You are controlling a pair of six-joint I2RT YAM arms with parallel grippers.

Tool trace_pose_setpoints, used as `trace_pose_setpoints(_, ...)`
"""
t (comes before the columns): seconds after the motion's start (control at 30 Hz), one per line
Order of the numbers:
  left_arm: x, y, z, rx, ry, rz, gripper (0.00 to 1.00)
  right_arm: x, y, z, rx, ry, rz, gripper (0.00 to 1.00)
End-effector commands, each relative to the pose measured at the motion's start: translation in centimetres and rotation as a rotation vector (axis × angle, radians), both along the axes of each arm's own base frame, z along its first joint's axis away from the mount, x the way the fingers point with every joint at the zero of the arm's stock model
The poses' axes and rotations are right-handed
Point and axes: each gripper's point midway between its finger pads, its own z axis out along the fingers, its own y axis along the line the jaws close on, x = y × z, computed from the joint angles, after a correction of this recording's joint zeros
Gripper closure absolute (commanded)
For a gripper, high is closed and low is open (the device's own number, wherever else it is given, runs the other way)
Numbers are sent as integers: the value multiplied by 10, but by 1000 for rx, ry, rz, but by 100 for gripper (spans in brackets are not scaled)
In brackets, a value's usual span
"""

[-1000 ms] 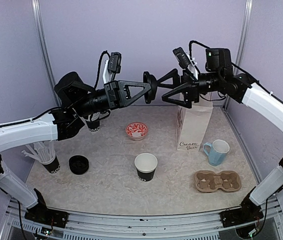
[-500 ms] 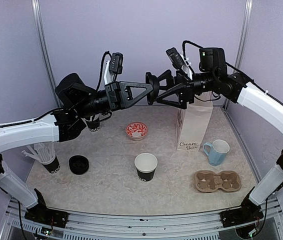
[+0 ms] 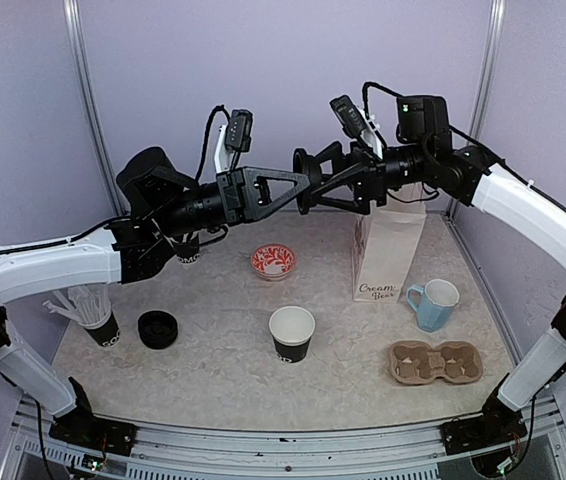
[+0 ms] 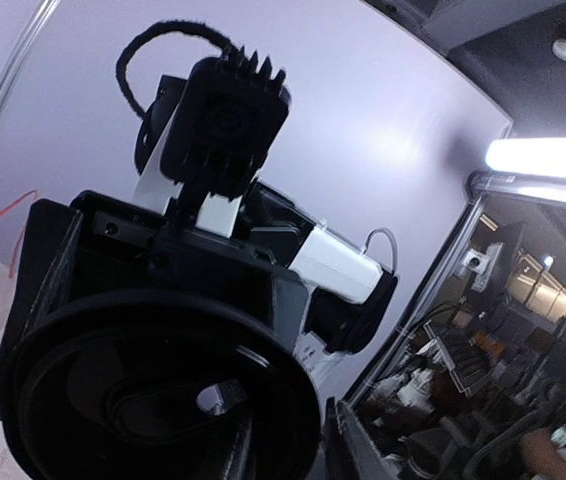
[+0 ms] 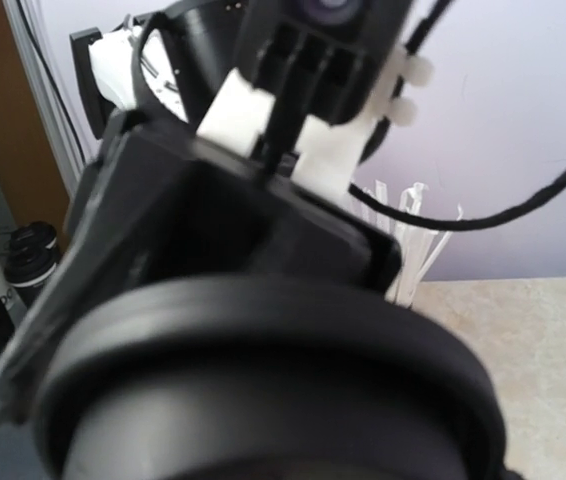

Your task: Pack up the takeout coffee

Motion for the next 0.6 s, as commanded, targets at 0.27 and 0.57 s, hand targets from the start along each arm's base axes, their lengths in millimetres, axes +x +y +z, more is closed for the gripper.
trace_pose_setpoints(0.27, 46, 64, -71, 497, -30, 590, 36, 21, -25, -80, -242, -144, -175, 24)
trace_pose_setpoints(0.57, 62, 108, -263, 1043, 198, 779, 49, 25, -52, -145, -485, -258, -205, 25)
